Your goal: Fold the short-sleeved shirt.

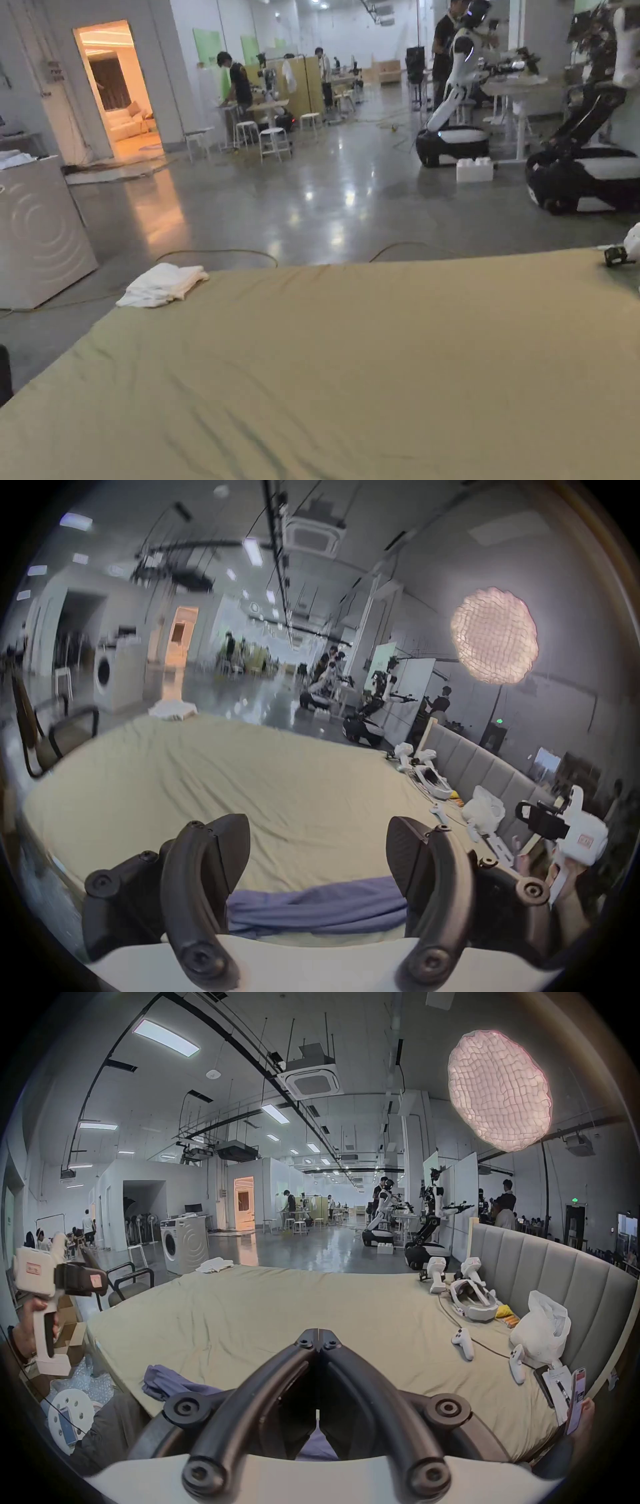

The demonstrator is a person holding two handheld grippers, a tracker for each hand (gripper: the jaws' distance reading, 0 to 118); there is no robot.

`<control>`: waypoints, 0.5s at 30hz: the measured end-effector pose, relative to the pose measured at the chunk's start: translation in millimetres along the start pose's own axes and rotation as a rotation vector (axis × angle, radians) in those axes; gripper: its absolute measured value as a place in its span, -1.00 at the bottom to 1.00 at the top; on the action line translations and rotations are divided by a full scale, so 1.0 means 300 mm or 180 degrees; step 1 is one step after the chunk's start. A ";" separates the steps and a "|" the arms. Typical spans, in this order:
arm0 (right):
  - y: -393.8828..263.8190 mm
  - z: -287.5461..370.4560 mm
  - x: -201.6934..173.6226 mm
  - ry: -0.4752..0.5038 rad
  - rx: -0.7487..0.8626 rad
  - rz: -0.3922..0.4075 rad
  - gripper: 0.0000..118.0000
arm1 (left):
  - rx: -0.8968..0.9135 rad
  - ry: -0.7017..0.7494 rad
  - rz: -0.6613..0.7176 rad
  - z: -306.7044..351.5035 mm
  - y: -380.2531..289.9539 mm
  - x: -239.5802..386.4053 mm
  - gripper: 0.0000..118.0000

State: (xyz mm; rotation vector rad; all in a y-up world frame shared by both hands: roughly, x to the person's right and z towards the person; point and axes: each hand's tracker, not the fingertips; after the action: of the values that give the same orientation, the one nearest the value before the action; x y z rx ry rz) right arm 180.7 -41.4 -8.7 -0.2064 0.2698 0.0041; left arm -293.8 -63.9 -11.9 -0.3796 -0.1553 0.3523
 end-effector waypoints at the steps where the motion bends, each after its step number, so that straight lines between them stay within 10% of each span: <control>1: -0.006 0.001 -0.002 0.0024 -0.0018 -0.0016 -1.00 | -0.0043 0.0011 0.0104 -0.019 -0.017 -0.030 0.48; 15: -0.097 -0.015 -0.022 0.0150 -0.0474 -0.0237 -1.00 | -0.1129 0.0581 0.1393 -0.398 -0.396 -0.512 0.53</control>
State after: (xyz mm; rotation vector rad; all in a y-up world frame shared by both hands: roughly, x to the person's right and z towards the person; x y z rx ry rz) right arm 174.0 -70.7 -5.3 -0.3646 0.3090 -0.0546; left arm -374.4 -263.0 -88.1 -0.7981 0.0490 0.7223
